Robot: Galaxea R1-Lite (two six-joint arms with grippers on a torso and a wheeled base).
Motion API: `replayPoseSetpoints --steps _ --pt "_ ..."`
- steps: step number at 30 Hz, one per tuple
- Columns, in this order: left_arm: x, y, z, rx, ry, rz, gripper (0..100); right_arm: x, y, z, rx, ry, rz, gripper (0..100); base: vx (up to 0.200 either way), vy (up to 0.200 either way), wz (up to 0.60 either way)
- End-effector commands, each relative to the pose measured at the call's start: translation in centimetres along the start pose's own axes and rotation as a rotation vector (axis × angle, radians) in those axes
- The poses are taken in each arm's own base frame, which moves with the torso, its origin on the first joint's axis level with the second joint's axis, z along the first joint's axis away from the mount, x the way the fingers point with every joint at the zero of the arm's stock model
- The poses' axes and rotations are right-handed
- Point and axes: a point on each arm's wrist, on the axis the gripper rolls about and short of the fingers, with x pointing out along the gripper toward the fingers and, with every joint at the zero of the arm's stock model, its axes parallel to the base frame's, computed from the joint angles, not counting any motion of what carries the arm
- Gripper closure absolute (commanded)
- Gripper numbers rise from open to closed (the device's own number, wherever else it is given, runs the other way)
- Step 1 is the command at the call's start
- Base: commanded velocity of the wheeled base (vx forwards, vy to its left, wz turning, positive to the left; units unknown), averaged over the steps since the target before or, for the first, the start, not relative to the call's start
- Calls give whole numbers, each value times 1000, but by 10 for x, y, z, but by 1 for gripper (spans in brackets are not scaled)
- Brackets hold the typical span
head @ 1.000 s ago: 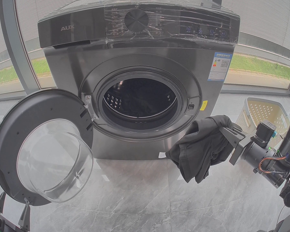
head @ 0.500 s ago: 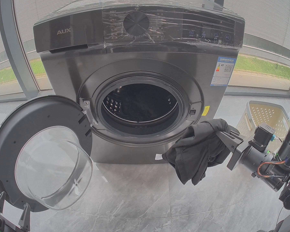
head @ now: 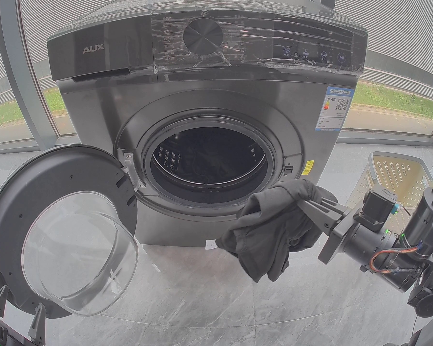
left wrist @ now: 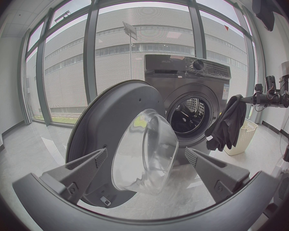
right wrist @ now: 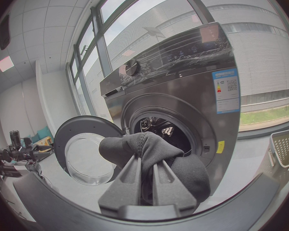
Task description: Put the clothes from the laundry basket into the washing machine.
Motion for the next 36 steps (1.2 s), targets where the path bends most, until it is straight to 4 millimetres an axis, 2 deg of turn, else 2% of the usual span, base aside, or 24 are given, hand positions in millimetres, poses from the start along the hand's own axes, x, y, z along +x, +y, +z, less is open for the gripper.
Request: replayPoseSetpoints --steps 1,6,11,12,13,15,17,21,22,25,31,36 --pt "0 0 -5 2 0 -5 0 10 8 -6 20 20 34 100 0 0 0" --pt "0 0 -4 57 -5 -11 0 29 11 -11 69 28 41 100 0 0 0" --pt "-1 -1 1 42 -38 -45 0 47 9 -15 73 6 28 100 0 0 0" --pt "-7 -1 22 4 -145 -56 0 53 10 -17 75 -5 25 100 0 0 0" --pt "-17 -1 53 -18 -257 -73 0 57 10 -19 76 -19 27 100 0 0 0" --pt "-20 -1 85 -20 -269 -123 0 64 12 -20 76 -30 31 100 0 0 0" --pt "-11 -3 94 -11 -183 -189 0 72 15 -20 78 -37 40 100 0 0 0" --pt "13 -8 93 -21 -16 -371 0 81 24 -16 84 -73 67 100 0 0 0" --pt "26 -10 87 -30 74 -446 0 86 25 -14 86 -89 74 100 0 0 0" --pt "44 -12 79 -24 176 -540 0 92 25 -8 87 -116 74 100 0 0 0" --pt "75 -18 79 -15 282 -673 0 98 25 -1 87 -138 78 100 0 0 0" --pt "99 -28 81 -10 319 -773 0 102 25 -3 87 -127 80 100 0 0 0"
